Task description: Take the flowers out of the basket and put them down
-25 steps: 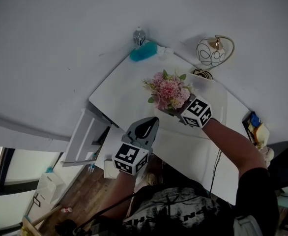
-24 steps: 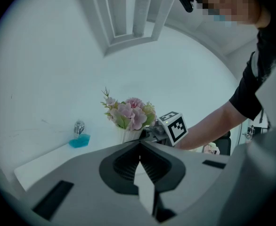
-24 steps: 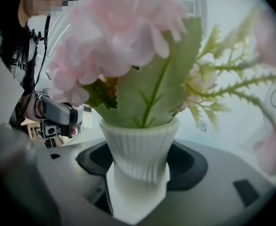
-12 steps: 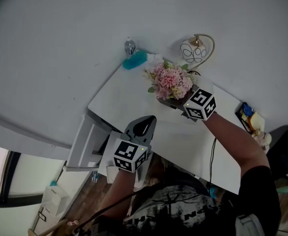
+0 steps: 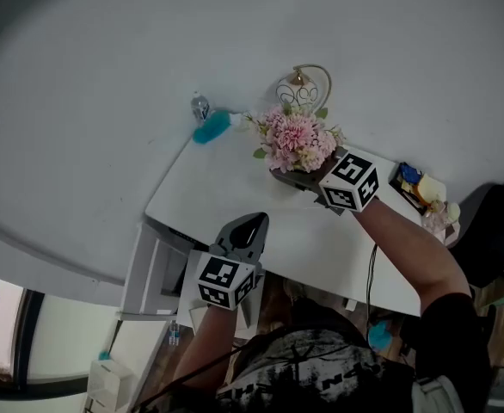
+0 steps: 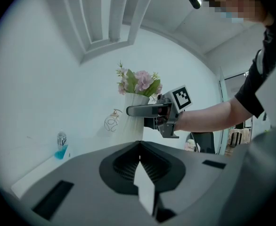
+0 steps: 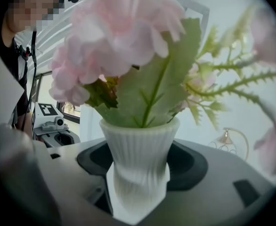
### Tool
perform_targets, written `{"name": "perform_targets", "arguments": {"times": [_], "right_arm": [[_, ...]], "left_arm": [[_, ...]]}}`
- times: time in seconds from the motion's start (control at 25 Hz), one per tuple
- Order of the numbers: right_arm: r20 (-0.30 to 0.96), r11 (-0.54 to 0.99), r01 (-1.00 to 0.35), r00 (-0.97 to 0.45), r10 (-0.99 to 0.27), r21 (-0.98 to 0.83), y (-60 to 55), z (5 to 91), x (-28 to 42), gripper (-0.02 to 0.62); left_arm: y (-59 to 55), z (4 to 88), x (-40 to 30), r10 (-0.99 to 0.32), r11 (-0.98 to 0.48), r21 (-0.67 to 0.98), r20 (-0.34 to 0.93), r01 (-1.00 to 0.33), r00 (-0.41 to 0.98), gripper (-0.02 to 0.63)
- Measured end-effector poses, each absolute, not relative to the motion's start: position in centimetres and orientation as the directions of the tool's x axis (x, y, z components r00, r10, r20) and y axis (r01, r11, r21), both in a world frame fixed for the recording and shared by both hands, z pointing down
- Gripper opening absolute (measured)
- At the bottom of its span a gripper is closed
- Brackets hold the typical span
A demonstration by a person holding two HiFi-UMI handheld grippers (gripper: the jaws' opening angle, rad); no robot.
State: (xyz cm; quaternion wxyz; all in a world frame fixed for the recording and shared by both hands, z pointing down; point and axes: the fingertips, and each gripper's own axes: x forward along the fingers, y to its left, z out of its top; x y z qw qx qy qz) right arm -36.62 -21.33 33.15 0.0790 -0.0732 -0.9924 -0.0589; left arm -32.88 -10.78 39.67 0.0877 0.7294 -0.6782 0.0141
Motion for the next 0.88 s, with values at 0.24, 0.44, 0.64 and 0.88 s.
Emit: {"name": "perform_targets", "arguments": {"times": [0.24, 0.44, 0.64, 0.88], "right_arm": [[0.133, 0.989, 0.086, -0.989, 0.069, 0.122, -21.6, 30.5, -32.3, 0.334], [0.108, 0.992, 0.042, -0.994, 0.028, 0.122, -22.0, 29.0, -28.7, 0.334], [0.082, 0.992, 0.004, -0.997, -0.006, 0.122, -23.0, 27.9, -25.2, 0.334], [0.083, 0.995, -0.025, -0.996, -0.034, 0.101, -24.6, 27.8, -20.2, 0.334]], "left_arm": [[-11.0, 38.7, -29.6, -0.983, -0.128, 0.093, 0.12, -0.987, 0.139, 0.014], [-11.8, 38.4, -26.7, -0.975, -0.175, 0.073, 0.124, -0.982, 0.183, 0.014], [-13.2, 37.9, -23.9, -0.967, -0.217, 0.058, 0.12, -0.974, 0.222, 0.014], [-15.2, 38.0, -19.7, -0.957, -0.253, 0.06, 0.13, -0.966, 0.259, 0.014]]}}
